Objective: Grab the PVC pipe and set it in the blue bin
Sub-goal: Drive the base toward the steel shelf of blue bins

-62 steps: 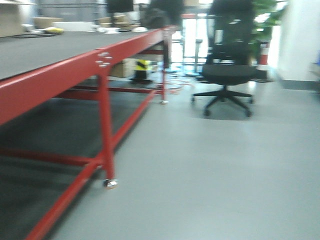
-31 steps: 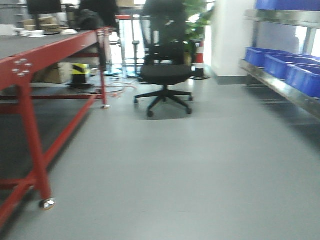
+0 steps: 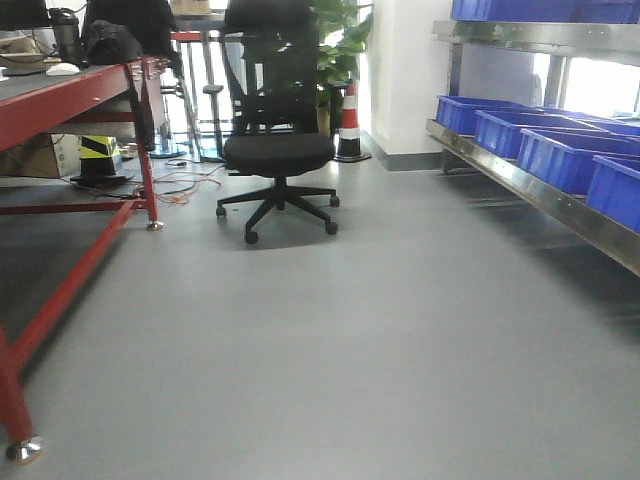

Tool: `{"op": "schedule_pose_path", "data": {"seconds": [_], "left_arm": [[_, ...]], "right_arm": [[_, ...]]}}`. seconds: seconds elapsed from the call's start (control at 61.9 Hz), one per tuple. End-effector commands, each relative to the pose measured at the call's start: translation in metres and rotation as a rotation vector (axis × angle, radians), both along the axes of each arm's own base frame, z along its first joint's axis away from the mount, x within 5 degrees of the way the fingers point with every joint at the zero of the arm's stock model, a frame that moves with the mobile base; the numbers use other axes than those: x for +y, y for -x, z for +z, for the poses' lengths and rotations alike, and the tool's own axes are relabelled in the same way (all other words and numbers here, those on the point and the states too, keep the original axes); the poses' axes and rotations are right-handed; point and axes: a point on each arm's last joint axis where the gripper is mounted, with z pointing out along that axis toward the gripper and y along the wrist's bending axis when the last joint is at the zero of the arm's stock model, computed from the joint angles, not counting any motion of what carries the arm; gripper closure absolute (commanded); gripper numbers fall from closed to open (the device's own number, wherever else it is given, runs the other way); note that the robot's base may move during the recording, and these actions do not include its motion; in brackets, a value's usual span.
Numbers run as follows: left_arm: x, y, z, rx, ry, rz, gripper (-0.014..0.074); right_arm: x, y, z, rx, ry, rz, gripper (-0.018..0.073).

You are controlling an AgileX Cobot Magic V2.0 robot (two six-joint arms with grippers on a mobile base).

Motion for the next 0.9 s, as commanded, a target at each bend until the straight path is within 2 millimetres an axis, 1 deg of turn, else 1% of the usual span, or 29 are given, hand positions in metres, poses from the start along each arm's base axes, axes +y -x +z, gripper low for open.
{"op": "schedule_pose_path", "data": {"seconds": [0.0,0.888], "left_arm": [[0.0005,0.001,0.0027,-0.024,0.01,0.004,0.0707],[0.0005,0.001,0.0027,-0.024,0.01,0.004,0.0707]], "right_arm": [[-0.0001,0.0012,0.0028,-0.035,0.007,0.001,0.0721],[-0.0001,0.0012,0.0028,-0.035,0.007,0.001,0.0721]]}}
